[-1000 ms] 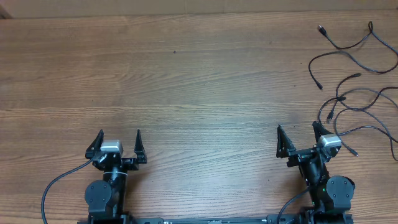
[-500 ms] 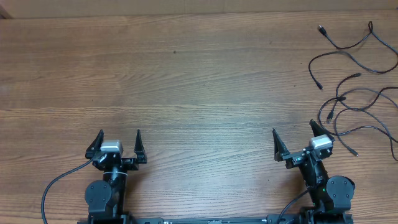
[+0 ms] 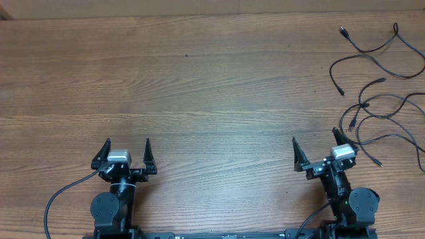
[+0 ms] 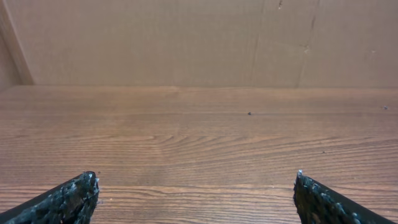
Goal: Untangle cables
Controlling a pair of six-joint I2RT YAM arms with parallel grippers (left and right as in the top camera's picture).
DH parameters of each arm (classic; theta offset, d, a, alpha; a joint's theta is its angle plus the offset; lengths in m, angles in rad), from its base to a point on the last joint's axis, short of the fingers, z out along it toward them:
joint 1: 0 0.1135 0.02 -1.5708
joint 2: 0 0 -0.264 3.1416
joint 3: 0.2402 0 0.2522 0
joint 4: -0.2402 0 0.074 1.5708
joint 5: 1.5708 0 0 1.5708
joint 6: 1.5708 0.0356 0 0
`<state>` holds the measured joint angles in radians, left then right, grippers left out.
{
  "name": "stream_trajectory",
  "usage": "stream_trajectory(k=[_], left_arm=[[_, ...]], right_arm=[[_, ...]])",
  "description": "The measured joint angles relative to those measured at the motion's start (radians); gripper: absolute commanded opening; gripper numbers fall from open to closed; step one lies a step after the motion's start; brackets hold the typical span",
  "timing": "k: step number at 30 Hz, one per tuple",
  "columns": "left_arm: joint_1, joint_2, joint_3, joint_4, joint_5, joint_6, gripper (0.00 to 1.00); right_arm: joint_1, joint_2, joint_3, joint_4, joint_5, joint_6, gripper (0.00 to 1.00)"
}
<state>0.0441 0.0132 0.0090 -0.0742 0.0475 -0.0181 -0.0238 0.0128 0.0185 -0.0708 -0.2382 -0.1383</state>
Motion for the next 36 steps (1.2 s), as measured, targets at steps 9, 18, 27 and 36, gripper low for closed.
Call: stream_trajectory(k=[9,18,27,36], left_arm=[[0.0,0.0,0.0,0.0,0.0,0.0,1.0],[0.0,0.0,0.0,0.0,0.0,0.0,0.99],[0.0,0.0,0.0,0.0,0.0,0.0,1.0],[0.0,0.0,0.0,0.0,0.0,0.0,1.0]], right_arm=[[-0.008,0.0,0.0,-0.002,0.031,0.053,1.0],[-0.008,0.0,0.0,-0.004,0.038,0.071,1.0],[-0.007,0.0,0.0,-0.004,0.043,0.075,1.0],[-0.007,0.0,0.0,-0.004,0.044,0.076,1.0]])
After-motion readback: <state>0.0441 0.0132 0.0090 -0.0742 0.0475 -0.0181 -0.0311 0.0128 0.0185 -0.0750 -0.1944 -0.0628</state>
